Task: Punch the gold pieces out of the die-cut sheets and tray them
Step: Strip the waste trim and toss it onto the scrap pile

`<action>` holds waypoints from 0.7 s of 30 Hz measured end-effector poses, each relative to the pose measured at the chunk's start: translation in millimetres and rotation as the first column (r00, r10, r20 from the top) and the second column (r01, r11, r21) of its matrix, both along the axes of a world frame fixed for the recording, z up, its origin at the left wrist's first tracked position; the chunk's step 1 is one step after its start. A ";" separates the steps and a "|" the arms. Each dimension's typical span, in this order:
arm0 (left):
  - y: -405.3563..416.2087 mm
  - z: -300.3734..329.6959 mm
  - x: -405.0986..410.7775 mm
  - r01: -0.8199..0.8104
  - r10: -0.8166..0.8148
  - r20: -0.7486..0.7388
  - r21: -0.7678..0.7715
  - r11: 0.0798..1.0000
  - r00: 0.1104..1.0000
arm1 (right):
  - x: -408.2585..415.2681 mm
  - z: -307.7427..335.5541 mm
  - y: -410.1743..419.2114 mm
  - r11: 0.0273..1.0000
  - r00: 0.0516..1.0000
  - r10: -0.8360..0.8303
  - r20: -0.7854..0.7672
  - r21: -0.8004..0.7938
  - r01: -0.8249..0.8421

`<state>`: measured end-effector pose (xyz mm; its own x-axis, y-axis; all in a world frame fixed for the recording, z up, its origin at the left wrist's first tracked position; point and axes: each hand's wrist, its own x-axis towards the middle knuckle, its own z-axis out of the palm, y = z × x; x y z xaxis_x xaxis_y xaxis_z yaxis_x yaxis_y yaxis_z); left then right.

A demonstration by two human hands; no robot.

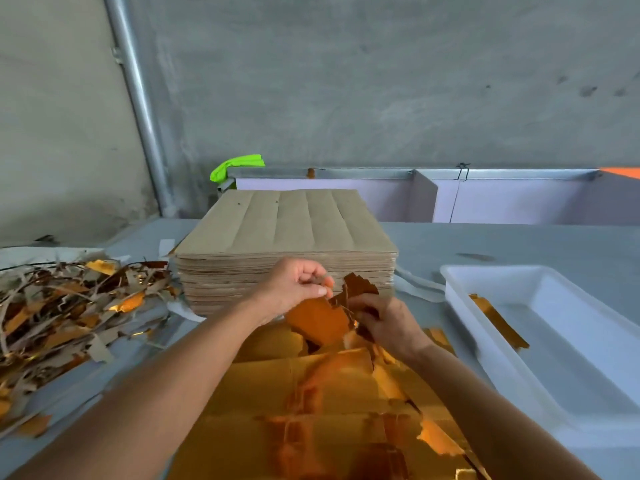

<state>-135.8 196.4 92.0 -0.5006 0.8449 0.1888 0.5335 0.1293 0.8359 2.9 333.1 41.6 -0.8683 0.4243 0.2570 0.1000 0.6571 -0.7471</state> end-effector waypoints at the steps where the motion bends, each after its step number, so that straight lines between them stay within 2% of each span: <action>1: 5.2 -0.6 2.6 -0.019 0.019 -0.025 0.003 1.000 1.000 | 4.5 1.5 -0.3 1.000 1.000 0.015 0.000 -0.001 -0.015; 5: 12.6 -1.1 10.4 -0.022 0.020 0.029 0.042 0.999 0.999 | 19.7 -3.3 8.0 0.997 0.992 0.027 0.123 -0.079 -0.018; 6: 11.1 -1.2 11.1 0.006 -0.008 0.058 0.037 0.999 0.998 | 24.0 -6.2 10.1 0.987 0.995 -0.002 0.105 -0.161 0.019; 8: 4.7 -1.7 9.5 0.051 -0.052 0.105 0.010 0.999 0.993 | 29.7 -13.6 15.0 0.904 0.993 -0.115 0.010 -0.414 0.108; 9: 0.7 -1.8 7.5 0.061 -0.059 0.110 -0.009 0.998 0.992 | 30.9 -17.1 19.2 0.868 0.980 -0.197 -0.010 -0.467 0.169; 11: -7.5 -0.6 2.3 0.081 -0.076 0.111 -0.035 0.996 0.991 | 30.5 -24.7 30.6 0.882 0.936 -0.352 0.029 -0.324 0.341; 13: -14.7 1.3 -3.1 0.122 -0.118 0.152 -0.022 0.992 0.981 | 27.7 -29.4 37.1 0.892 0.892 -0.449 0.048 -0.032 0.451; 14: -17.8 2.0 -5.7 0.145 -0.140 0.190 -0.010 0.989 0.972 | 26.0 -29.8 38.2 0.886 0.889 -0.456 0.039 0.114 0.450; 17: -25.1 3.5 -12.1 0.203 -0.194 0.315 0.004 0.979 0.929 | 16.7 -28.7 31.4 0.868 0.943 -0.323 0.079 0.423 0.262; 21: -20.1 -1.5 -13.2 0.151 -0.148 0.420 0.024 0.988 0.896 | -6.9 -22.2 1.0 0.804 0.992 -0.068 0.110 0.595 -0.011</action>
